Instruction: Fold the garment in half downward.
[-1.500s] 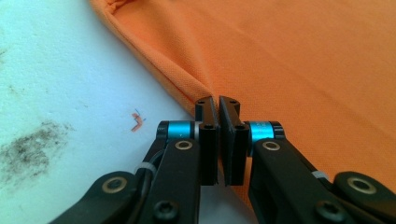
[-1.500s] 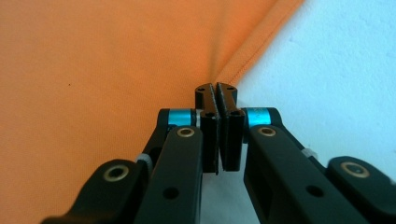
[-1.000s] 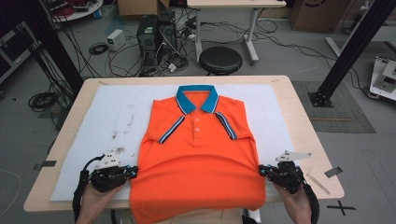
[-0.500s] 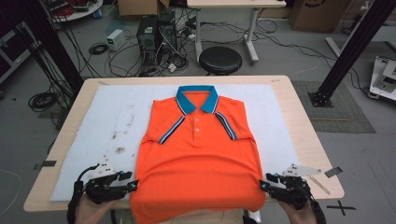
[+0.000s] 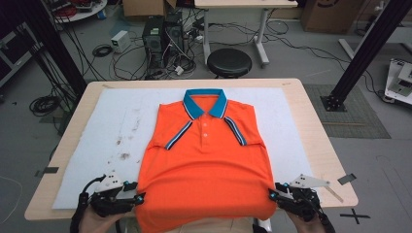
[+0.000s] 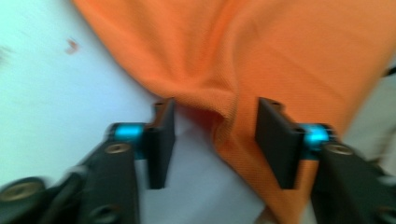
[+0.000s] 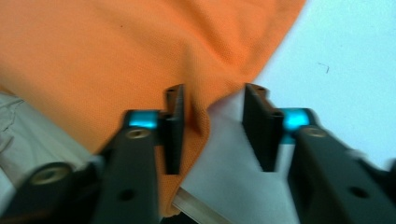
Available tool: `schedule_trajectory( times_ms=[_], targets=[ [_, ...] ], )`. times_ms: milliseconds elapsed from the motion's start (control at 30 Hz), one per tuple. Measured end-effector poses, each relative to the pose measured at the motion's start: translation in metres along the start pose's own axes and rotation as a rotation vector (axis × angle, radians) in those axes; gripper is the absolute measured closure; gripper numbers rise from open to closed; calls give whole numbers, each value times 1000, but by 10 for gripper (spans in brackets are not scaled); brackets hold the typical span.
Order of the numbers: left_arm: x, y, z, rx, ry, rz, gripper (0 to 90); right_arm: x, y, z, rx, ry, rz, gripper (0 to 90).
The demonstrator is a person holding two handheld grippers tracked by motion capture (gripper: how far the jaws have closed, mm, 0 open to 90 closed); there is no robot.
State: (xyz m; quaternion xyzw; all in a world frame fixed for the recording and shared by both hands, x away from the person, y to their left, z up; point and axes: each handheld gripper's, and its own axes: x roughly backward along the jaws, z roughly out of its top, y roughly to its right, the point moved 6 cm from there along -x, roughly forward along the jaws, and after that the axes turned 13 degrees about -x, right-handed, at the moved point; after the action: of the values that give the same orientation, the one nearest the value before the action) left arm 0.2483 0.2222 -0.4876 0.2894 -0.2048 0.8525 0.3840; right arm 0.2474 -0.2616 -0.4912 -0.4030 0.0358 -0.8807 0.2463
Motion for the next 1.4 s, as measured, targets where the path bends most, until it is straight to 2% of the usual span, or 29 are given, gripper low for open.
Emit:
schedule_trajectory(
  times_ms=[33,67,100,133,167,267,300,400,433,467,500,633,667,733,833,867,900,933,967,1000,1033,1067,1100,1133,1200,1233,1267,1300,1400],
  targets=[
    [0,0,0,0,0,0,578,0,0,0,0,0,0,673],
    [1,3,1,-14,4,-50,686,-1,-2,-1,4,-6,16,754],
    [1,3,1,-14,4,-50,782,-1,-2,-1,4,-6,16,754],
    [1,4,2,-28,4,-77,829,-1,-3,-1,11,-20,46,860],
    [1,4,2,-28,4,-77,853,-1,-3,-1,11,-20,46,860],
    [8,-2,-3,-3,20,-140,869,4,2,-1,-9,-47,81,888],
    [8,-2,-3,-3,20,-140,870,4,2,-1,-9,-47,81,888],
    [17,-5,-7,-1,60,-198,871,13,10,-6,-37,-45,129,890],
    [17,-5,-7,-1,60,-198,871,13,10,-6,-37,-45,129,890],
    [20,-3,-8,-23,62,-220,872,16,10,-10,-26,-52,142,890],
    [20,-3,-8,-23,62,-220,871,16,10,-10,-26,-52,142,890],
    [24,5,-13,-47,60,-275,871,21,7,-18,-10,-69,143,890],
    [28,10,-15,-72,53,-315,871,25,7,-23,-13,-76,149,889],
    [30,13,-16,-91,54,-332,870,28,7,-28,-12,-85,156,889],
    [31,13,-16,-92,63,-335,863,30,5,-32,-7,-93,164,886],
    [32,12,-15,-92,73,-339,845,30,4,-32,2,-81,159,851],
    [33,10,-13,-79,90,-340,845,30,4,-32,2,-81,159,851],
    [35,8,-12,-76,99,-329,745,30,6,-27,11,-46,136,711],
    [37,4,-10,-74,110,-309,745,30,6,-27,11,-46,136,711],
    [39,0,-8,-64,122,-285,615,31,10,-18,-7,1,106,576],
    [41,-4,-6,-53,132,-263,615,31,10,-18,-7,1,106,576],
    [43,-12,-2,-42,146,-216,553,31,15,-7,-32,40,102,441],
    [43,-12,-2,-42,146,-216,511,31,15,-7,-32,40,102,441],
    [44,-18,2,-31,160,-188,511,31,17,-2,-38,55,95,394],
    [45,-26,9,-24,174,-152,444,28,27,20,-55,122,72,360],
    [44,-30,13,-27,176,-136,444,28,27,20,-55,122,72,360],
    [42,-37,21,-32,182,-109,408,24,32,33,-66,148,58,335],
    [42,-37,21,-32,182,-109,402,24,32,33,-66,148,58,335],
    [33,-52,39,-47,186,-83,369,10,38,55,-42,163,36,329]
  ],
)
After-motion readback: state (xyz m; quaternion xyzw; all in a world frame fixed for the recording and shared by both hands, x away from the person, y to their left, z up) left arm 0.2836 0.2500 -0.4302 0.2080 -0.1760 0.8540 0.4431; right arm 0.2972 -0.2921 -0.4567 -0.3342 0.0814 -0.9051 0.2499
